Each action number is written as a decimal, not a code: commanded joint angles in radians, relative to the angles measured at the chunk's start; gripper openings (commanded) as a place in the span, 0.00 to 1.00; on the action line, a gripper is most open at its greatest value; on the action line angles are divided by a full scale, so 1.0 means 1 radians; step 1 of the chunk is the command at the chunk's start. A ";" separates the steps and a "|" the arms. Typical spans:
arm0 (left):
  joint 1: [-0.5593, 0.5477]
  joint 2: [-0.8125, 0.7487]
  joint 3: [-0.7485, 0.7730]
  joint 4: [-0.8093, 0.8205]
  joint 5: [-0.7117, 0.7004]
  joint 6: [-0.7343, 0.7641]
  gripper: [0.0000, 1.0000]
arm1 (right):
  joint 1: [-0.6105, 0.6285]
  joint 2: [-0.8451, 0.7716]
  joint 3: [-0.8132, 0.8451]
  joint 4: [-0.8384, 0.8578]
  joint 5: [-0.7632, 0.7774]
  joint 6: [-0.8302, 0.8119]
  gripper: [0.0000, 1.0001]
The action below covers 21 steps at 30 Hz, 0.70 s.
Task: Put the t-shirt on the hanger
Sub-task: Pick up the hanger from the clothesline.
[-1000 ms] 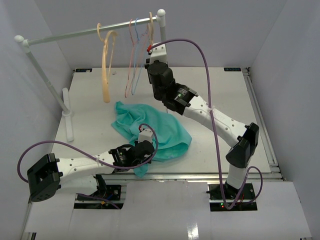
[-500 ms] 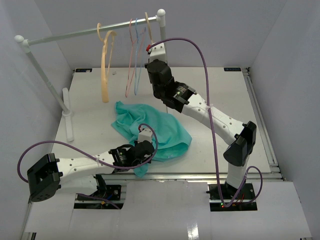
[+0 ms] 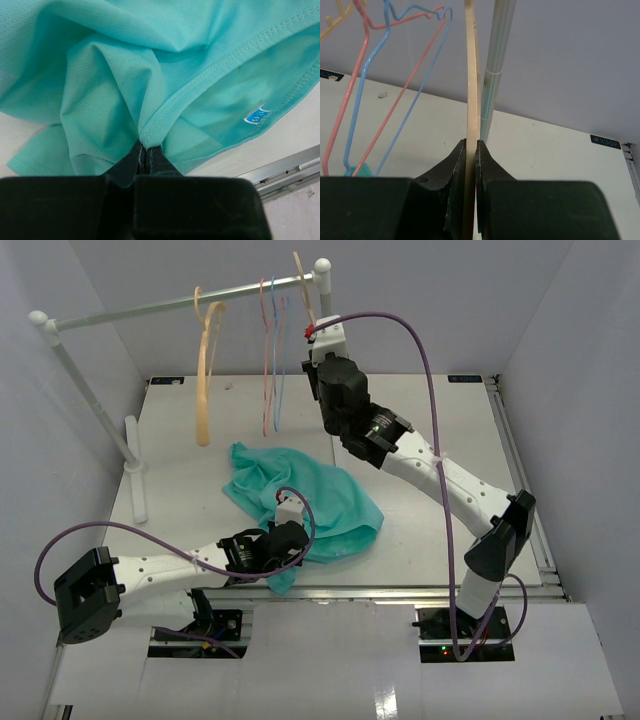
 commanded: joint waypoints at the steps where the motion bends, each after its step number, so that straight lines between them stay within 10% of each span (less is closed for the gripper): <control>1: -0.004 -0.030 0.000 -0.004 -0.016 -0.008 0.00 | -0.001 -0.106 -0.055 0.177 0.012 -0.061 0.08; 21: -0.001 -0.046 0.091 -0.060 -0.025 -0.047 0.00 | -0.001 -0.721 -0.631 -0.144 -0.138 0.160 0.08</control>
